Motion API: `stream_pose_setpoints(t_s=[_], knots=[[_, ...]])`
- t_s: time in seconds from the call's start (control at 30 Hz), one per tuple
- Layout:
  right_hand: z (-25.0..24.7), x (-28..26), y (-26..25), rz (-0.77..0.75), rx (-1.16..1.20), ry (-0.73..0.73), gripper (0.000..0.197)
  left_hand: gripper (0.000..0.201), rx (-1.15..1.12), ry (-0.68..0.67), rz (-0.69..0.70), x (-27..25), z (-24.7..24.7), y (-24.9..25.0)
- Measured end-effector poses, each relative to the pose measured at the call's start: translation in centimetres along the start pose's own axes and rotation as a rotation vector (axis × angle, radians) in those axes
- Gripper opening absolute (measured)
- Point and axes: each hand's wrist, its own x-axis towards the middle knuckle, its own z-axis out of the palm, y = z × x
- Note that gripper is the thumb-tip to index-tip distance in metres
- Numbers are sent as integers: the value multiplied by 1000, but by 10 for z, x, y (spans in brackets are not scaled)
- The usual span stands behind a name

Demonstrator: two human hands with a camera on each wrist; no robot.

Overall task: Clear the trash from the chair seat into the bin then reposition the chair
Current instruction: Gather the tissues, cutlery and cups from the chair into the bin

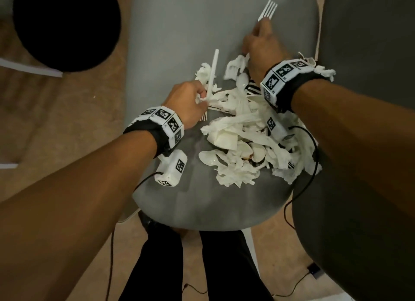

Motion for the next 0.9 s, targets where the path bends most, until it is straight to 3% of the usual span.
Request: stream_pose_setpoints(t_s=[0.1,0.2,0.5,0.67,0.83,0.9], knots=[[-2,-1,-5,-144,-103,-13,15,8,-37,25,-33,-12,-8,-13],[-12,-6,-17,-147,-88,-38,23,11,-91,70,-65,-21,-16,-22],[-35,-37,-86,-224,136,212,31,14,-287,276,-57,-59,-37,-47],[-15,-52,-127,-221,195,111,31,7,-345,176,-21,-94,-45,-79],[7,-72,-158,-182,194,20,26,44,-500,38,-68,-134,-45,-115],[11,-79,-170,-158,210,-15,25,45,-523,4,-83,-150,-44,-125]])
